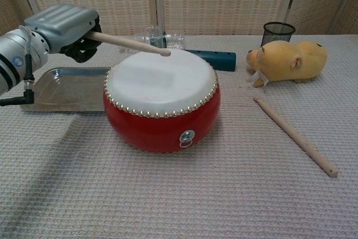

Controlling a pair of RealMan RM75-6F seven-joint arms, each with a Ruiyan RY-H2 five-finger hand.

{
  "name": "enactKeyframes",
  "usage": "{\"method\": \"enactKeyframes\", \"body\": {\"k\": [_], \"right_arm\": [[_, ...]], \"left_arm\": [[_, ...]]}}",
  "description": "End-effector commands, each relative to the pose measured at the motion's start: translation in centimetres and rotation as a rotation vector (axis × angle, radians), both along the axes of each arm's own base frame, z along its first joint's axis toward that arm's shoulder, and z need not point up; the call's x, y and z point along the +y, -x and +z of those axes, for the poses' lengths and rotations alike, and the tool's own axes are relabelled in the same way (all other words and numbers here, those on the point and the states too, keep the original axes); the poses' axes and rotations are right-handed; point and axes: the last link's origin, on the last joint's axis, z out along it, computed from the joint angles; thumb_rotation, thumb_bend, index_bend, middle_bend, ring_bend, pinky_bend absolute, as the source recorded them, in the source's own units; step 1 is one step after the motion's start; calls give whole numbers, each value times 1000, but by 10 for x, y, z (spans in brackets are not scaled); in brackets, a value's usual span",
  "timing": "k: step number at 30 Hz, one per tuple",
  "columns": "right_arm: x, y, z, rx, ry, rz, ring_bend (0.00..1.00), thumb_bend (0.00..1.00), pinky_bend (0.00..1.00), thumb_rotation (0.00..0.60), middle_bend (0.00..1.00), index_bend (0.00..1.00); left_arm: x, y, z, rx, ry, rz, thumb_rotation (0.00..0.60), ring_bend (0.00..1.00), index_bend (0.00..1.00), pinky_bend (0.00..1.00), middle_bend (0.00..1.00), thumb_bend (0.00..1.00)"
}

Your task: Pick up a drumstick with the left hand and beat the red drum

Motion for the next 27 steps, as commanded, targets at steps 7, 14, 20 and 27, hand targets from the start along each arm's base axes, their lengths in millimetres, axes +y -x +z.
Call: {"method": "enactKeyframes", "body": {"k": [7,14,20,27], "right_arm": [[0,3,2,-1,6,-7,0,194,13,600,102,0],[-1,2,1,-4,5,-3,0,194,13,600,102,0],[-1,4,0,-6,4,-8,0,194,13,600,102,0],[-1,4,2,-7,9,-8,0,194,13,600,102,0]], "left_arm": [[6,13,-7,109,-21,13,600,1000,1000,1000,1000,763],[6,4,14,-163,32,107,600,1000,1000,1000,1000,763],[6,15,-5,111,-19,20,600,1000,1000,1000,1000,762],[7,18,-9,113,-43,18,600,1000,1000,1000,1000,763]]}}
